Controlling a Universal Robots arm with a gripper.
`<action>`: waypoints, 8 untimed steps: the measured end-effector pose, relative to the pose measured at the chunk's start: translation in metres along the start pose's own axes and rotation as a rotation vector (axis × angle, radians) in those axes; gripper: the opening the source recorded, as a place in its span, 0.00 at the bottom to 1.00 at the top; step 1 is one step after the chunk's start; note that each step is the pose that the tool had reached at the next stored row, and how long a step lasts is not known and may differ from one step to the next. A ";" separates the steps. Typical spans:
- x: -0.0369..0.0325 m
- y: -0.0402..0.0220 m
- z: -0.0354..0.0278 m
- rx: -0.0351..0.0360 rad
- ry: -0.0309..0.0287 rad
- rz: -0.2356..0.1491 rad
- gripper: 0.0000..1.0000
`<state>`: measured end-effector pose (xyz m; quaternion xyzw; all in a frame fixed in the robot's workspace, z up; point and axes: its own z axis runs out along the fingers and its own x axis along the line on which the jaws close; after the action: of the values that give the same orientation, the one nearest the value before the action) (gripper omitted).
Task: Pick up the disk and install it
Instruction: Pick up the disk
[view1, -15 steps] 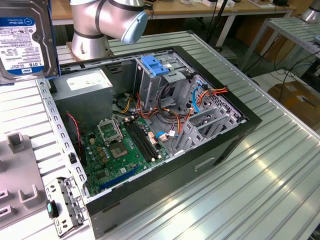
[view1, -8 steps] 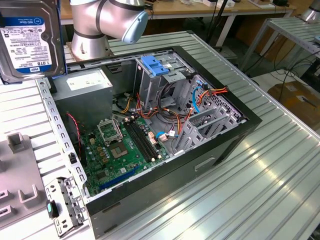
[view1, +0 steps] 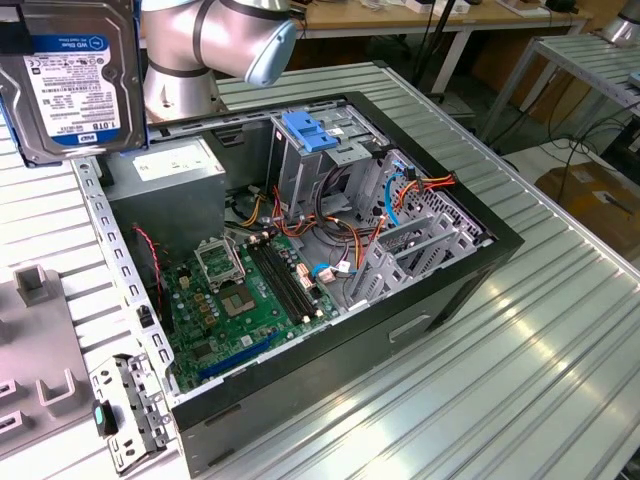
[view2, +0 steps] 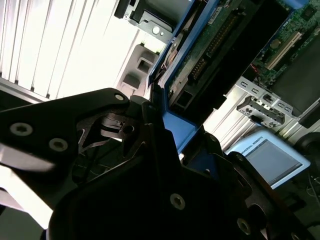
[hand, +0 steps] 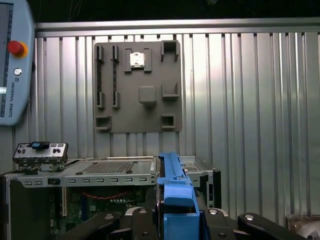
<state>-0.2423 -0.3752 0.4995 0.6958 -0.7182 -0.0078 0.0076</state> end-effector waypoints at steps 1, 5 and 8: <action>0.0015 -0.0002 0.0001 0.0001 -0.0001 0.000 0.37; 0.0049 -0.0009 0.0005 0.0001 -0.0001 0.002 0.37; 0.0051 -0.0012 0.0005 0.0007 -0.0001 0.002 0.37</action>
<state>-0.2412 -0.3803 0.4990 0.6951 -0.7188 -0.0075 0.0073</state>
